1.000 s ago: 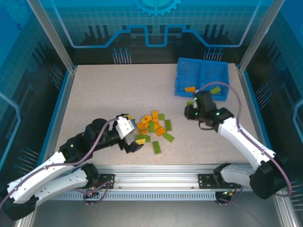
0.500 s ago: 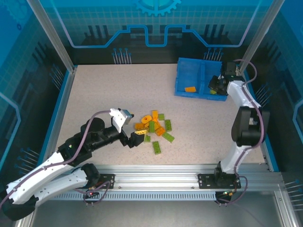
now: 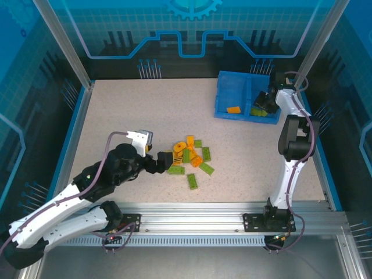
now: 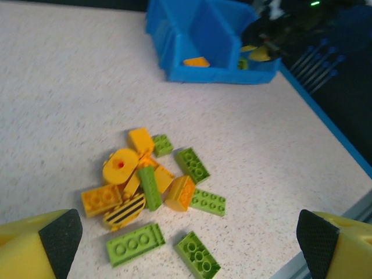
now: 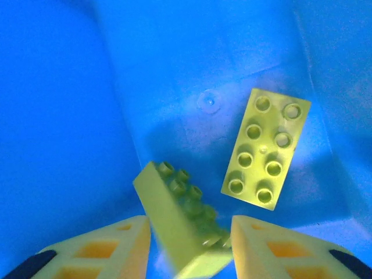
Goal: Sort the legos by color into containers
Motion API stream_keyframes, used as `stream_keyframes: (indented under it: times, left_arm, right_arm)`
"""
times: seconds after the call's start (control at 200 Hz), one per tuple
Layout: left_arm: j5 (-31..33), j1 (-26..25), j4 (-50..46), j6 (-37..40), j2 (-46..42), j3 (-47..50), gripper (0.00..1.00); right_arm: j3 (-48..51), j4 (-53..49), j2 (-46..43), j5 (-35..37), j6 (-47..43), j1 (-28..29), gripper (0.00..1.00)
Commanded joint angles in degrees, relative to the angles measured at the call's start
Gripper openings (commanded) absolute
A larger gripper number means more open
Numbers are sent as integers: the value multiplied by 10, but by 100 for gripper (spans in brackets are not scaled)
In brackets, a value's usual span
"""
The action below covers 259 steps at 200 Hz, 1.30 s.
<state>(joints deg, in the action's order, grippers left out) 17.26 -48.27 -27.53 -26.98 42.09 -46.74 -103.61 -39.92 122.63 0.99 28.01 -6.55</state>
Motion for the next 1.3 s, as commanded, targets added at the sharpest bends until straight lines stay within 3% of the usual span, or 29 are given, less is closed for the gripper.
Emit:
stream_keyframes:
  times: [0.0,0.17,0.31,0.425,0.52,0.655,0.86,1.015,1.291]
  left_arm:
    - [54,0,-36,-113,32,-21,99]
    - [72,3,-66,-227,86,-20,99]
    - [50,12,-54,-276,138,-12,99]
    - [20,23,-27,-244,195,-25,99]
    - [-52,58,-5,-191,260,-60,99]
    - [-62,92,-67,-170,387,-177,98]
    - [-74,106,-74,-153,560,-317,86]
    - [-68,111,-96,-143,680,-413,70]
    - [-31,113,-161,-129,803,-526,61]
  right_arm:
    - [6,-26,-58,-11,1,-8,43]
    - [128,10,-196,-28,24,-3,45]
    - [237,27,-353,-85,50,19,55]
    - [311,42,-476,-94,51,106,66]
    - [349,38,-535,-75,49,210,69]
    - [342,-44,-557,-19,66,331,70]
    - [373,-63,-586,-31,73,431,74]
    - [370,-99,-590,0,48,447,77]
    - [390,-105,-615,20,37,446,79]
